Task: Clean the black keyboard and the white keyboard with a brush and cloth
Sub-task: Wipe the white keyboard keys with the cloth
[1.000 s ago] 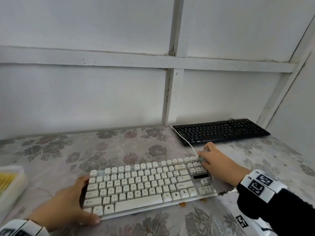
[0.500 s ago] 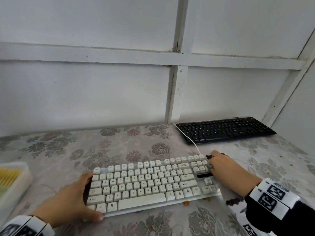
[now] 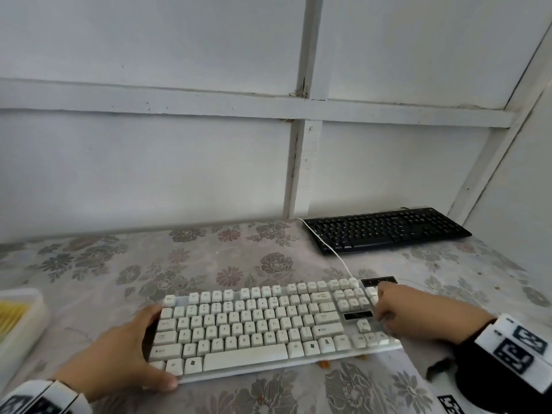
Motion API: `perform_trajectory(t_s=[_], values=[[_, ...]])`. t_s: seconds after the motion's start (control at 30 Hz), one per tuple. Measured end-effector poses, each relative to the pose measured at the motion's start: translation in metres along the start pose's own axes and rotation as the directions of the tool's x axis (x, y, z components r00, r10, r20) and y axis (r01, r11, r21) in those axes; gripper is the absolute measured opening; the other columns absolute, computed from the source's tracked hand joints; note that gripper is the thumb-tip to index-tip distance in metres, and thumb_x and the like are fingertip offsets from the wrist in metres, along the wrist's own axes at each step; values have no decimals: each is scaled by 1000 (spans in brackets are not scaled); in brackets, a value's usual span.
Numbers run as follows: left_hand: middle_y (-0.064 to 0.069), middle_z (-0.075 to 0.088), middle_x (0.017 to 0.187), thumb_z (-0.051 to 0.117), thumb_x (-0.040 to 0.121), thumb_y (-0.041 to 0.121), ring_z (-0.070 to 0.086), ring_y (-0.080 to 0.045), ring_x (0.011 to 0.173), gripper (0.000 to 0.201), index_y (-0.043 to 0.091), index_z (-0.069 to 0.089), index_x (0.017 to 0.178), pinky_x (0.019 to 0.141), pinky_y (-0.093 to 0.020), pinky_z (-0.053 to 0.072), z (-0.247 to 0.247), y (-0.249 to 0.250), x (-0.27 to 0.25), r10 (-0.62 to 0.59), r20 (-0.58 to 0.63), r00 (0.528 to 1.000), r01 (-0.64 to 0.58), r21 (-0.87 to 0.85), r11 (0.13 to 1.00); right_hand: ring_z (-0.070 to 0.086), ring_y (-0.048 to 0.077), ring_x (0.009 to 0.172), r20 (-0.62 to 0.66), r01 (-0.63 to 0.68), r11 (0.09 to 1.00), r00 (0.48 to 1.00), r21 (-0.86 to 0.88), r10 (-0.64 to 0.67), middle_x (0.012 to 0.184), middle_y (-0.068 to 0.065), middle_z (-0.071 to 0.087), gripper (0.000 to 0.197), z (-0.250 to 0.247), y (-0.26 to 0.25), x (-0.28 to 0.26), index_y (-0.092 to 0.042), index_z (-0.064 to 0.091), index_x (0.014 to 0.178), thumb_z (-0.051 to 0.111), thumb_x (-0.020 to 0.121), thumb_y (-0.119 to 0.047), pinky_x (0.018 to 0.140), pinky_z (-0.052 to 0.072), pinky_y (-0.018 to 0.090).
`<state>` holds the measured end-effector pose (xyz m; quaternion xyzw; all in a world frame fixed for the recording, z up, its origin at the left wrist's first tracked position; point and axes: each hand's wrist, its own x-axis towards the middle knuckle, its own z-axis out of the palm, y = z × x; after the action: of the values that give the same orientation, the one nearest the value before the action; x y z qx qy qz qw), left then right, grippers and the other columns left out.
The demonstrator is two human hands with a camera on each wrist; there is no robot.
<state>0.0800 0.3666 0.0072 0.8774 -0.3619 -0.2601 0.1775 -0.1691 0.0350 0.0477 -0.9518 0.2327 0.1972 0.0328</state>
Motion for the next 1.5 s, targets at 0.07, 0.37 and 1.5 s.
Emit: perform_trajectory(t_s=[0.07,0.37,1.5], values=[[21,49,126,58,9,84,50,1,105,147,38,11,141,84,-11,37,0,0,0,-6,8,1000,6,22,1000,56,13,92,45,-24,1000,999,9,24,88,-11,48,18,-9,9,-8,-19,73,91,57,84,-21,85,49,30],[20,50,125,68,19,82,50,0,105,143,38,7,141,89,-14,39,0,3,0,-21,15,1000,20,42,999,54,17,86,-152,-85,989,983,120,103,90,-5,37,15,-11,7,8,-14,66,80,56,89,-21,66,37,15],[20,56,111,77,28,69,54,1,99,128,37,17,136,86,-14,42,3,2,-5,-33,-33,999,34,26,999,64,15,79,-209,-21,508,896,861,391,85,1,72,17,3,29,9,-17,72,83,59,91,-9,70,48,23]])
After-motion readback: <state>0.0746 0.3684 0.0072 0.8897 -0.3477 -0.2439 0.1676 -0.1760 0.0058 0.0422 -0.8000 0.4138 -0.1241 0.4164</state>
